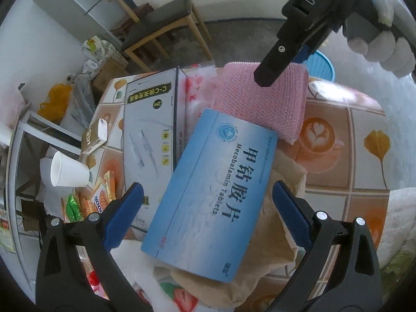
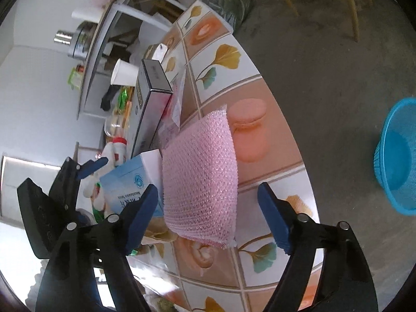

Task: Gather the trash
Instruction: 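Grasp the blue medicine box with the left tool while the right tool grasps the pink sponge, then carry both items over the blue wastebasket and open both tools to drop them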

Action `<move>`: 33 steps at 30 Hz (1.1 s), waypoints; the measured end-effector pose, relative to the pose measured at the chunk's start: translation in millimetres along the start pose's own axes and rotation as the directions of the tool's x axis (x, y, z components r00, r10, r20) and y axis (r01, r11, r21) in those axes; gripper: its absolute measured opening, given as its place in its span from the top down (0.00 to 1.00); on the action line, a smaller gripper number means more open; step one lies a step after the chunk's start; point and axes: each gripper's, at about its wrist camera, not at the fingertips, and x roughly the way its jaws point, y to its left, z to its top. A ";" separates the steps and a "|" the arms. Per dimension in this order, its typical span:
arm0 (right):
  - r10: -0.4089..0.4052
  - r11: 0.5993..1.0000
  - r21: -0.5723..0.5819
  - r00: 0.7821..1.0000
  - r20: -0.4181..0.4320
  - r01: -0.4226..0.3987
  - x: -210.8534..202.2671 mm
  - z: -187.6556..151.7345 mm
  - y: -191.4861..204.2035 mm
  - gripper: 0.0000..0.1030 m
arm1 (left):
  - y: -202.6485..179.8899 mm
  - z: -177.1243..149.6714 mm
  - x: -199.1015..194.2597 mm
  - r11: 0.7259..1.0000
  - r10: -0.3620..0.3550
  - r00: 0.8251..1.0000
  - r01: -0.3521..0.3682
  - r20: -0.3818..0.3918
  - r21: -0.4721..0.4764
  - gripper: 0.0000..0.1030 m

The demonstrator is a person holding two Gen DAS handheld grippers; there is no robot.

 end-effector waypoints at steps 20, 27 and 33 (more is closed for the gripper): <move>-0.020 0.998 -0.059 0.999 0.041 0.023 -30.5 -19.4 -7.1 0.69 | -9.7 8.7 -18.6 0.999 0.004 1.000 -0.004 -0.010 0.042 0.28; 0.083 0.996 0.020 0.988 0.129 -0.086 -63.3 -46.0 -32.1 0.70 | 6.0 6.7 -50.2 0.996 -0.035 0.998 0.039 0.044 -0.084 0.28; 0.167 0.979 0.071 0.951 0.260 -0.191 -97.0 -73.2 -47.0 0.70 | 15.6 21.7 -79.7 0.969 -0.122 0.984 0.147 0.132 -0.201 0.28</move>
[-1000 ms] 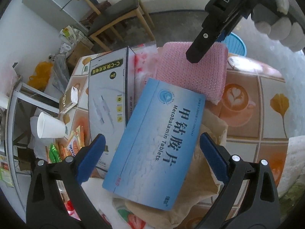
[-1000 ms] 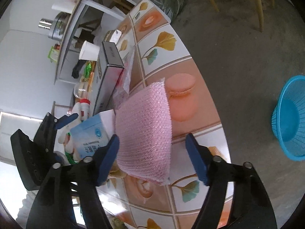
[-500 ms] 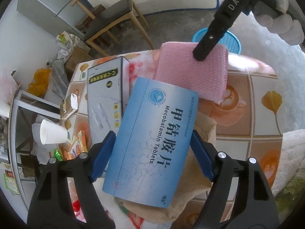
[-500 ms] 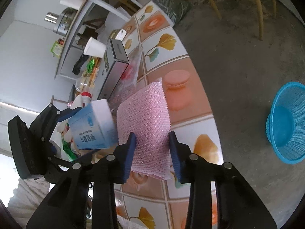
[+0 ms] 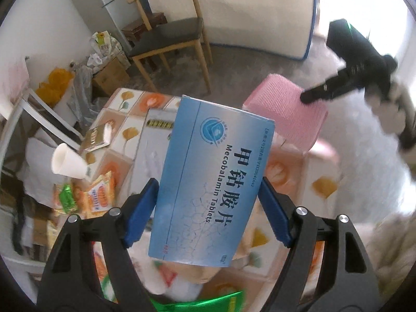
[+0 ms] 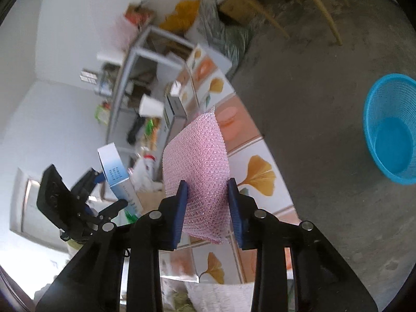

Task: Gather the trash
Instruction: 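Carry both items over the blue wastebasket and open both tools to drop them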

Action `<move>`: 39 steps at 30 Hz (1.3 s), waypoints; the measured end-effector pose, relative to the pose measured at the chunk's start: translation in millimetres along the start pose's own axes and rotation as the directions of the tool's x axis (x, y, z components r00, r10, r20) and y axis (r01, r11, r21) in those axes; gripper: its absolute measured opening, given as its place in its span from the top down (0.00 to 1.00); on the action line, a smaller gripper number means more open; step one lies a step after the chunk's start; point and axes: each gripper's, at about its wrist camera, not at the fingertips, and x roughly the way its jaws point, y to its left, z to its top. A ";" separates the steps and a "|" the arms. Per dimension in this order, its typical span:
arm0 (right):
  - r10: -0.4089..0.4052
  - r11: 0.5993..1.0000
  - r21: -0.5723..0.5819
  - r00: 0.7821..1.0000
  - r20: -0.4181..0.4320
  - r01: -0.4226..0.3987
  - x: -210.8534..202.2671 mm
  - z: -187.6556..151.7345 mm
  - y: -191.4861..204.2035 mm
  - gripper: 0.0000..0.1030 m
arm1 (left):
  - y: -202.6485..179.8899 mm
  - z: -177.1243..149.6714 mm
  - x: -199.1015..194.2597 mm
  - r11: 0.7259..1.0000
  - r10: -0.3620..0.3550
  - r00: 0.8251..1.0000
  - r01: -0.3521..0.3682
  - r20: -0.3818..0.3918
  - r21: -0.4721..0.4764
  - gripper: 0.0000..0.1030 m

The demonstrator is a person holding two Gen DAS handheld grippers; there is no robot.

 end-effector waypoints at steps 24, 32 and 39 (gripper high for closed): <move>-0.379 0.796 0.598 0.845 0.378 0.089 -105.4 -2.7 -252.8 0.57 | -186.8 226.7 289.1 0.930 -0.300 0.938 0.246 -0.176 -0.272 0.16; -0.462 0.732 0.675 0.799 0.384 0.099 -93.3 -3.8 -311.6 0.43 | -186.3 233.2 303.2 0.908 -0.317 0.942 0.270 -0.106 -0.321 0.16; -0.483 0.762 0.630 0.778 0.402 0.147 -105.6 -24.3 -289.3 0.43 | -157.2 223.3 238.9 0.902 -0.309 0.951 0.300 0.022 -0.310 0.16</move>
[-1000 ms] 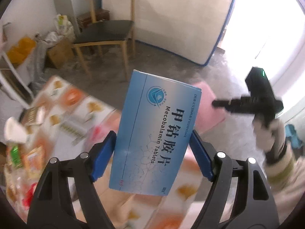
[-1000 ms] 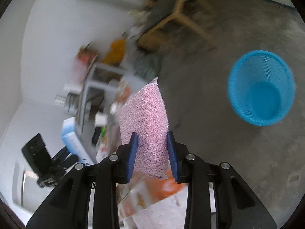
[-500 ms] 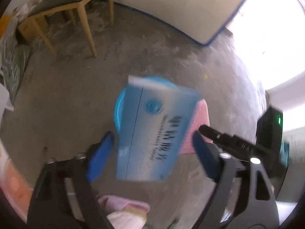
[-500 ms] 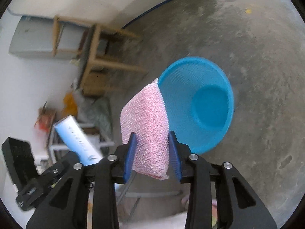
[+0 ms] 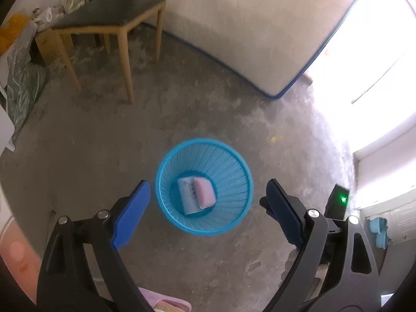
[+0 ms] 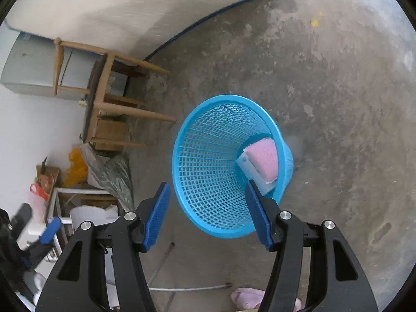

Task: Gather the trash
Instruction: 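Carry both items over the blue wastebasket and open both tools to drop them, then grasp the white tissue with the left tool while the right tool grasps the tan paper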

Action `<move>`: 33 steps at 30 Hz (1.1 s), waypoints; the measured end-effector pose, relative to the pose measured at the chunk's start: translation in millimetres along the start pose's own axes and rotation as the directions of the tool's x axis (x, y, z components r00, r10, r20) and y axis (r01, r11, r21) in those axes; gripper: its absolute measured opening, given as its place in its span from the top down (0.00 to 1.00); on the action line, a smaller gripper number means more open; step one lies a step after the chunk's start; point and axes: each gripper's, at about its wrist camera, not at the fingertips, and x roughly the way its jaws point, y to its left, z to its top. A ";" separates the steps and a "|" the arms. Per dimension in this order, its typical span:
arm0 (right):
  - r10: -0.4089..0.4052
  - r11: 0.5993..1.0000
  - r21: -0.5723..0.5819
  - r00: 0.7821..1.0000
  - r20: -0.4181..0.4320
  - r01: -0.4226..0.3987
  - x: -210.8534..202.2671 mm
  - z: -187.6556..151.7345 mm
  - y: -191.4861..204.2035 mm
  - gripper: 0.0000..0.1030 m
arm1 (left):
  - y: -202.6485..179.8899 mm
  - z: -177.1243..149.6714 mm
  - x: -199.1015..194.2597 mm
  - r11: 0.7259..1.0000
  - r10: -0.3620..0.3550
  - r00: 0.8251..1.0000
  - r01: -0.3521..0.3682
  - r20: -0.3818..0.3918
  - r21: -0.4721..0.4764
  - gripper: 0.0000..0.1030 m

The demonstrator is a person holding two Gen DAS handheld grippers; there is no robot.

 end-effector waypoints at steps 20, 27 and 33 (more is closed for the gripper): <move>0.144 0.846 -0.471 0.958 -0.249 -0.250 -109.5 -144.4 141.7 0.33 | 81.5 -236.6 -273.3 0.924 0.380 0.866 -0.368 0.324 -0.101 0.16; 0.107 0.695 -0.620 0.905 -0.411 -0.364 -101.2 -232.0 219.3 0.30 | 111.1 -305.0 -317.2 0.861 0.509 0.776 -0.450 0.373 -0.238 0.16; 0.016 0.484 -0.775 0.890 -0.456 -0.405 -79.5 -317.1 282.7 0.25 | 160.9 -320.1 -348.9 0.828 0.550 0.758 -0.437 0.351 -0.352 0.16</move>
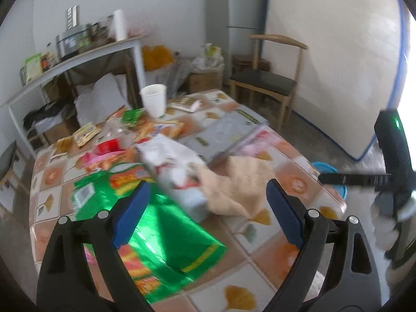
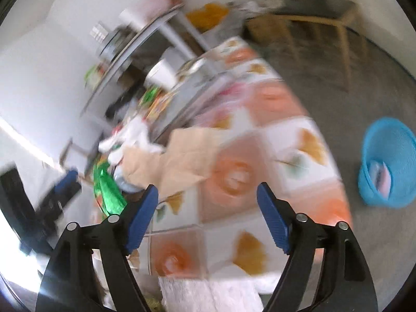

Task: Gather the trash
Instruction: 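Grasp the white tissue with the left tool while the right tool grasps the tan paper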

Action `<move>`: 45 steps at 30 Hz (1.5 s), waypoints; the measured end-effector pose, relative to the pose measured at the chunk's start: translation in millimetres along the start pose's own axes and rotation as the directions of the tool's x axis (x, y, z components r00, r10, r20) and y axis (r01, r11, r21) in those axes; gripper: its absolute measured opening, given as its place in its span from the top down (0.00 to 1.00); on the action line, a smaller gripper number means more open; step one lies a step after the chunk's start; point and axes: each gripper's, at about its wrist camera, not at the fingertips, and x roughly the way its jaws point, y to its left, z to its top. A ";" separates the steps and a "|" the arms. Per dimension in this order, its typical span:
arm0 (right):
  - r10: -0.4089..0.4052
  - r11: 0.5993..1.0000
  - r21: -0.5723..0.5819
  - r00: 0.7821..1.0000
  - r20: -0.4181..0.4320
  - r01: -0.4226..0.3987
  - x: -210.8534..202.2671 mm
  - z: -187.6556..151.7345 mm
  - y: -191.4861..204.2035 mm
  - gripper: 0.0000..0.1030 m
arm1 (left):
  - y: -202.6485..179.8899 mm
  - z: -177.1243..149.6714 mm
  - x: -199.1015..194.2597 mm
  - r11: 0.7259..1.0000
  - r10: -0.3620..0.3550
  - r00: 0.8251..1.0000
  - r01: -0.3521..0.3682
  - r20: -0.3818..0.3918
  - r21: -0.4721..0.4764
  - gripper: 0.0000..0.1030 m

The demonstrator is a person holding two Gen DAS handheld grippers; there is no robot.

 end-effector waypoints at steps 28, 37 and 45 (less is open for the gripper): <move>-0.345 0.833 -0.479 0.937 -0.060 0.276 106.5 11.1 70.7 0.41 | 50.2 50.4 137.0 0.985 0.047 0.941 0.012 -0.336 0.172 0.58; -0.359 0.837 -0.466 0.931 -0.072 0.286 101.6 8.1 74.5 0.68 | 42.4 52.0 125.3 0.975 0.060 0.953 0.009 -0.298 0.224 0.83; -0.348 0.863 -0.416 0.935 -0.074 0.288 94.6 8.9 68.8 0.89 | 39.4 54.0 113.6 0.977 0.012 0.967 0.042 -0.255 0.207 0.88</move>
